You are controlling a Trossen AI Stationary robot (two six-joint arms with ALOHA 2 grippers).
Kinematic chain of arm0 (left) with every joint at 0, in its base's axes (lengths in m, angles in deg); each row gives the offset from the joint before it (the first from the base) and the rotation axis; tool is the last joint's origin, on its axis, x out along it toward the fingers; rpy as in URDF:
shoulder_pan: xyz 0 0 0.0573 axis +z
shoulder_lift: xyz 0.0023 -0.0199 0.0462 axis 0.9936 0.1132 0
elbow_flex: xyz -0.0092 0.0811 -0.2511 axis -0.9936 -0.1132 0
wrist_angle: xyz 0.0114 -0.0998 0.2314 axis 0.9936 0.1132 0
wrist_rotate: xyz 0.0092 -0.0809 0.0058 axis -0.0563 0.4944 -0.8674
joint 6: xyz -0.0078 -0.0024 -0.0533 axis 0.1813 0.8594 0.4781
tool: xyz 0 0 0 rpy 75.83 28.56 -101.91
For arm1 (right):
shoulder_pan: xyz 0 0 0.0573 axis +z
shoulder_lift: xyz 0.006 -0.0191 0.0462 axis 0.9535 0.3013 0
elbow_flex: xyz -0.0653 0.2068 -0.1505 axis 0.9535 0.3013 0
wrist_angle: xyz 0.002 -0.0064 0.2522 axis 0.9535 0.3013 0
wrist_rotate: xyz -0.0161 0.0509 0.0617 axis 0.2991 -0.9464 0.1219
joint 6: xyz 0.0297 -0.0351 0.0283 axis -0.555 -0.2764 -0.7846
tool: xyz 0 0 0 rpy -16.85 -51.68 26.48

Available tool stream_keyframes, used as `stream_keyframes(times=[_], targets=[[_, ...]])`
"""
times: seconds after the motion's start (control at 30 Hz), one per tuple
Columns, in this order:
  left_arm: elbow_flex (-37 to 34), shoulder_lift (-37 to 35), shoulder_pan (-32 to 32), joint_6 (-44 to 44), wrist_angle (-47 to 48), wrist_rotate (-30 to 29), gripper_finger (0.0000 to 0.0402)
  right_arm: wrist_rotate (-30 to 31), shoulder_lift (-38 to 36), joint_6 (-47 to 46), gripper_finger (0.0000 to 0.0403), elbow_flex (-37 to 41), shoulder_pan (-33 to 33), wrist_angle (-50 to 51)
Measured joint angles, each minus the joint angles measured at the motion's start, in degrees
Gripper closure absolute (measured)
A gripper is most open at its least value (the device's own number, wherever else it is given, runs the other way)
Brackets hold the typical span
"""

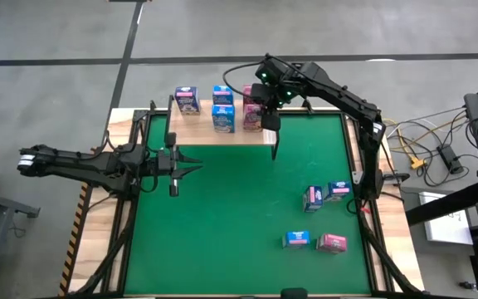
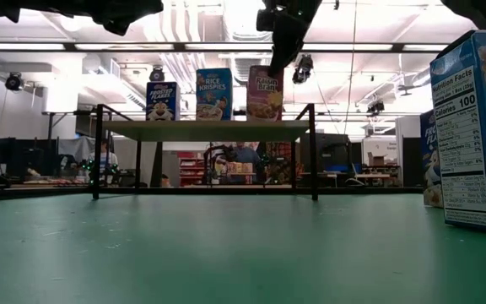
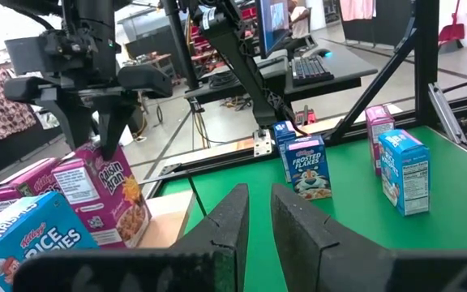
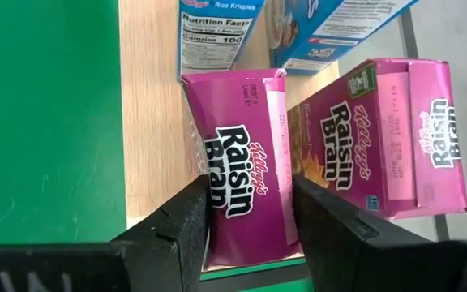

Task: Stack cereal on shelf
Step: Put the left pink cereal box on the shelf aligned with the other pink cereal box

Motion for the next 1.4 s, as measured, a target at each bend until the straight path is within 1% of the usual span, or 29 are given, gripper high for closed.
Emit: stream_keyframes(times=[0.2,0.43,0.57,0.87,1.03,1.13,1.27,1.4], targets=[[0.0,0.0,0.0,0.0,0.0,0.0,0.0364,0.0,0.0,-0.1,0.0243,0.0,0.0,-1.6],[0.0,0.0,0.0,0.0,0.0,0.0,0.0364,0.1,0.0,-0.5,0.0208,0.0,0.0,-2.2],[0.0,0.0,0.0,0.0,0.0,0.0,0.0364,0.1,0.0,-0.5,0.0195,0.0,0.0,-2.3],[0.0,0.0,0.0,0.0,0.0,0.0,0.0364,0.1,0.0,-1.1,0.0191,-0.4,0.1,-2.6],[0.0,0.0,0.0,0.0,0.0,0.0,0.0364,0.1,-0.2,-4.2,0.0196,-3.4,0.9,-2.0],[0.0,0.0,0.0,0.0,0.0,0.0,0.0364,0.0,-0.4,-6.3,0.0205,-5.6,2.0,0.4],[0.0,0.0,0.0,0.2,0.0,0.0,0.0364,0.0,-0.6,-9.4,0.0228,-6.9,3.1,5.6],[0.0,0.0,0.0,0.7,0.3,0.0,0.0364,0.5,-0.6,-13.4,0.0263,-6.8,3.1,12.9]])
